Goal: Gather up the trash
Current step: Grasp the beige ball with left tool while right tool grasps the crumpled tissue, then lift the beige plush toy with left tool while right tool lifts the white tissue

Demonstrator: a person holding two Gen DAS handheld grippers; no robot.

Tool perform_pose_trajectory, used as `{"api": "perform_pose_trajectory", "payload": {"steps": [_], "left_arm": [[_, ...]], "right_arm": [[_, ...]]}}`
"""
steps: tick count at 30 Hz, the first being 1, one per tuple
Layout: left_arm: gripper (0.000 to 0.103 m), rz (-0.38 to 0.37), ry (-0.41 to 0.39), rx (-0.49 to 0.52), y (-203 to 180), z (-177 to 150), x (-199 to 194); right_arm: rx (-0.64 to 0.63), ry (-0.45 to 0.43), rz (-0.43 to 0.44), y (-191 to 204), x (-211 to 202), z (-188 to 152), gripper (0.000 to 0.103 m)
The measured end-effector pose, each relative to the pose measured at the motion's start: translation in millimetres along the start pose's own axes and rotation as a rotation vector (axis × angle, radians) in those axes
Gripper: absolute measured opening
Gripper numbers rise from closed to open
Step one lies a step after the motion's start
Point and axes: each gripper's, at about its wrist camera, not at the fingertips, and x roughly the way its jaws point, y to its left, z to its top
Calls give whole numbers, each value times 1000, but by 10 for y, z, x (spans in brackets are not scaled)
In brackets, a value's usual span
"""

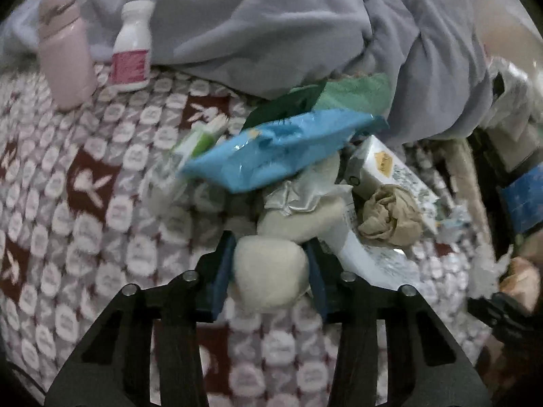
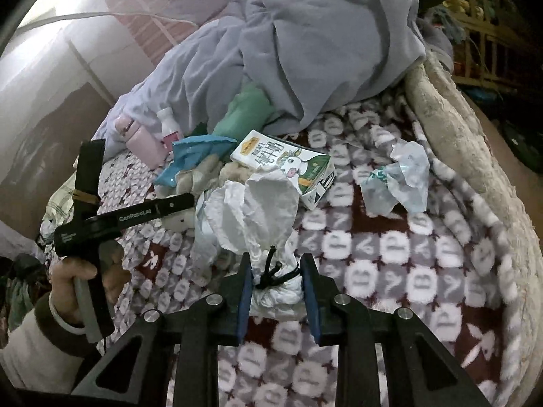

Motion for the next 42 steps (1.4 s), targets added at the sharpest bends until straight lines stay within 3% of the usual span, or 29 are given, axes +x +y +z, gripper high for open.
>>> {"api": "perform_pose_trajectory", "payload": {"steps": [10,18,34,42], "left_arm": [[35,5,-92,-8,75,-332,-746],[35,6,-185,0,-10,-354,-1246],[35,-53,-250,112,-657,-373,-1548],[35,-36,-205,176,-1060,-542,-1243]], "right_arm": [[-26,-37,13,89,-189,-47,26],[-28,-70,15,120,-382,-80,26],[-7,-138,-12,14,-720,-99,26],[7,-162,-47,-88,-853,-139,26]]}}
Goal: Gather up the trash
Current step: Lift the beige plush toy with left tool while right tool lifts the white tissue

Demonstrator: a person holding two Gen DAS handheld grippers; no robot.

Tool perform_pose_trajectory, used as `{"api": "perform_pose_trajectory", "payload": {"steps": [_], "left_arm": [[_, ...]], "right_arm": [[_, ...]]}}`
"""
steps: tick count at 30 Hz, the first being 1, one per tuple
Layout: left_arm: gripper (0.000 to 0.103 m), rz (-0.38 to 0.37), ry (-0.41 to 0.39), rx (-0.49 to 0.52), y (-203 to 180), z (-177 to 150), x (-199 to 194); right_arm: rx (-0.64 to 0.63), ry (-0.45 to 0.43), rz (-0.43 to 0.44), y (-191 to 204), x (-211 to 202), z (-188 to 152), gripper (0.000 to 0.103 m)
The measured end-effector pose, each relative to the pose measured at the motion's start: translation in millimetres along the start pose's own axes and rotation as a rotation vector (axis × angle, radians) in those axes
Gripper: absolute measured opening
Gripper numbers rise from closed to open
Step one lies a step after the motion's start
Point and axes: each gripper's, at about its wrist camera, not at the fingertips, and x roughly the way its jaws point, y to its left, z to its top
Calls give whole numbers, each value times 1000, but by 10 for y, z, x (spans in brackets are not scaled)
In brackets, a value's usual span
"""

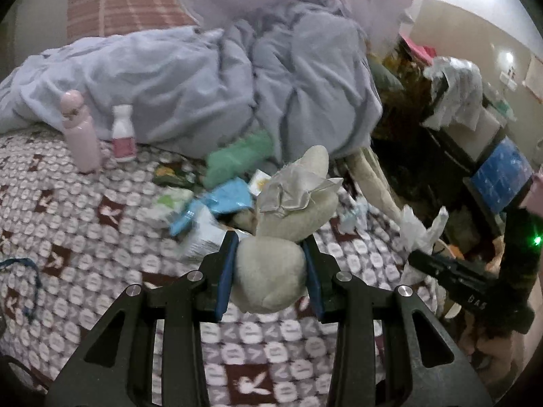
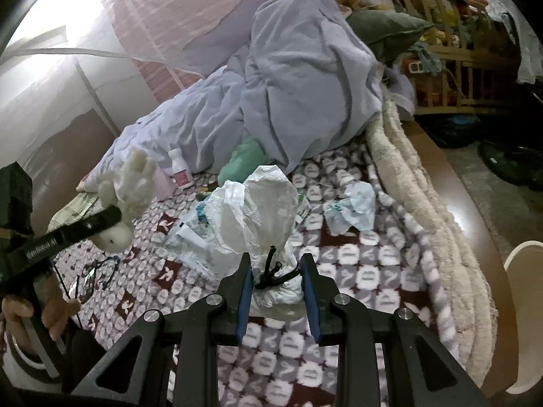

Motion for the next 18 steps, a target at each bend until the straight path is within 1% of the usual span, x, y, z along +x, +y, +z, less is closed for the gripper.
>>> {"api": "perform_pose_trajectory", "payload": {"steps": [8,18], "left_arm": [[35,-24,41,82,-553,-171,371],[35,-76,70,163,-1170,-211,654]], "right_arm": [[36,-15,-46,-242,-151,-52,26],[109,-36,-115,-691,-394,-151,26]]}}
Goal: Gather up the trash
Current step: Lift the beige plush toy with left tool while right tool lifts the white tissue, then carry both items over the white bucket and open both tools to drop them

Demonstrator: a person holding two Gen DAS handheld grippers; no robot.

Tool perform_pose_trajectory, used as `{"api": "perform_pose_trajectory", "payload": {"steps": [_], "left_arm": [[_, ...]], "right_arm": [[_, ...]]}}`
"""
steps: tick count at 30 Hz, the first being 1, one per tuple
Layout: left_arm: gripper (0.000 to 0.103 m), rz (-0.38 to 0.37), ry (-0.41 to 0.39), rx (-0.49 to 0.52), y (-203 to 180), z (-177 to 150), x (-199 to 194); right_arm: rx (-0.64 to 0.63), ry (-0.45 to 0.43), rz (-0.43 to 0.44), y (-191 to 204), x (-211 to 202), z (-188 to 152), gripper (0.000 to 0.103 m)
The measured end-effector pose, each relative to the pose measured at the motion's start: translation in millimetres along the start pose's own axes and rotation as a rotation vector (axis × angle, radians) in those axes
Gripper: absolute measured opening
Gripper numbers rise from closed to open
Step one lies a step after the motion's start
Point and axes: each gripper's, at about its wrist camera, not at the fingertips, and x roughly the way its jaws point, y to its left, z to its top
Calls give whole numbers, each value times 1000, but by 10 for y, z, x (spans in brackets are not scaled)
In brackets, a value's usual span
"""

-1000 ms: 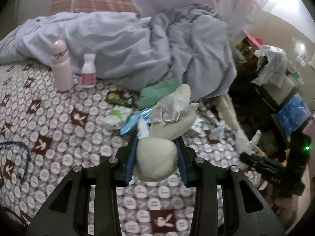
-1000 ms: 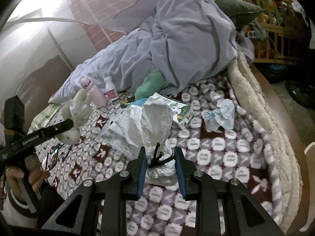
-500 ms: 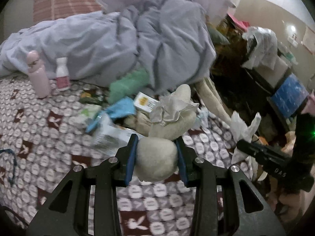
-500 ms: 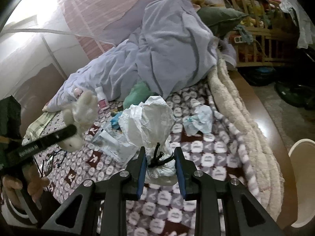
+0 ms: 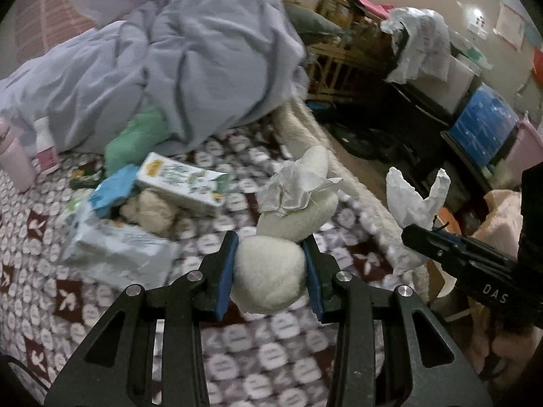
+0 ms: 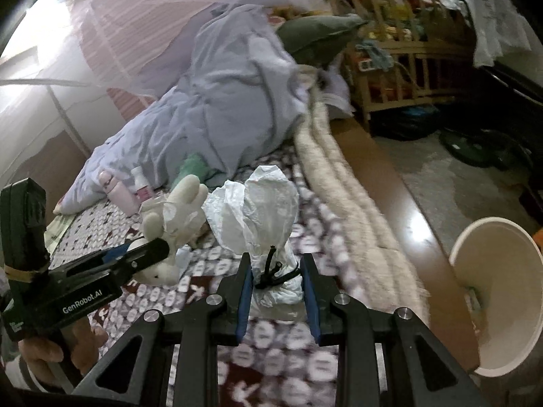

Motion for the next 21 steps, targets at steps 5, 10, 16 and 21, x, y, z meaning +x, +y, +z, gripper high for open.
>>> {"api": "perform_pose_trajectory", "payload": {"steps": [5,10,16,21], "left_arm": [[35,-24,9,43,-284,56,106],[35,-54,17,92,-588,92,218],[35,-106,30,137,-926,126,334],[35,-163,54,164,-1191,148,435]], "right_arm": [[33,-17,-31,-223,-114,-8,26],[68,-36,-80,-479,-274,-31,26],[117,-52,-130,-777,-448,-74,26],[144,-68,-181,-968,-557,-111,26]]}}
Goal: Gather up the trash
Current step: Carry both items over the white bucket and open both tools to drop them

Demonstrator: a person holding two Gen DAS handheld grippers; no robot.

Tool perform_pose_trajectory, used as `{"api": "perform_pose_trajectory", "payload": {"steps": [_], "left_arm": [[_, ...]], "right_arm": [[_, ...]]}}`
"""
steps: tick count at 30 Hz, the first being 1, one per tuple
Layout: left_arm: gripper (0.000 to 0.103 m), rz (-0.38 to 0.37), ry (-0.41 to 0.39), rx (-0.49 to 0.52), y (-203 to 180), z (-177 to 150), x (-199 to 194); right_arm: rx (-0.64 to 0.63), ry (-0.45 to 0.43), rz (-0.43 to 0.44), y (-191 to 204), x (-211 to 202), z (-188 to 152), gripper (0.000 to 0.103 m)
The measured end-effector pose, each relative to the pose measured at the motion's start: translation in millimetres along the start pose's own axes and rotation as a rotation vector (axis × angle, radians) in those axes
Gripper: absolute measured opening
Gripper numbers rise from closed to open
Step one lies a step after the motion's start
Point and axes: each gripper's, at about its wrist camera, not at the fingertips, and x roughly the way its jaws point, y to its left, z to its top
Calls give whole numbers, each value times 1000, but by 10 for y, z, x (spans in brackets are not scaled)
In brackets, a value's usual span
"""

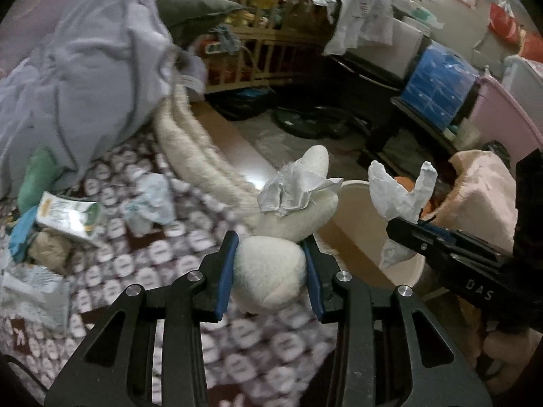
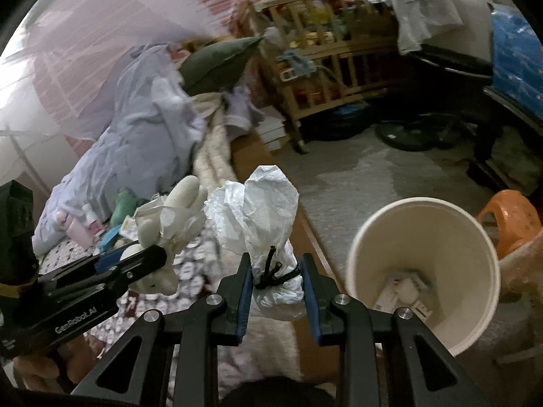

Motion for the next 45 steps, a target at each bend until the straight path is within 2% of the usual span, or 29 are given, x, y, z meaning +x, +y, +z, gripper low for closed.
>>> {"api": "perform_pose_trajectory", "payload": {"steps": [21,32,37,38,40,45], "left_arm": [[35,-176,110,14,-598,218,598],[35,-226,159,20,-853,294,899],[42,-253,156,2,-923,324,959],[43,-263,155,-3,-920,326,963],[55,-279,155,-11,-907,327,969],[57,-262,139,-22,-802,318,889]], "right_arm": [[137,4,-134,-841,-24,19,26],[200,22,-196,-1195,40,-6,26],[233,14,-225,-1307,38,-19,26],[241,14,-232,-1319,42,-17,27],[274,13,-257,-1386,38,-25,47],[302,8,-253,-1426,27,-38,48]]}}
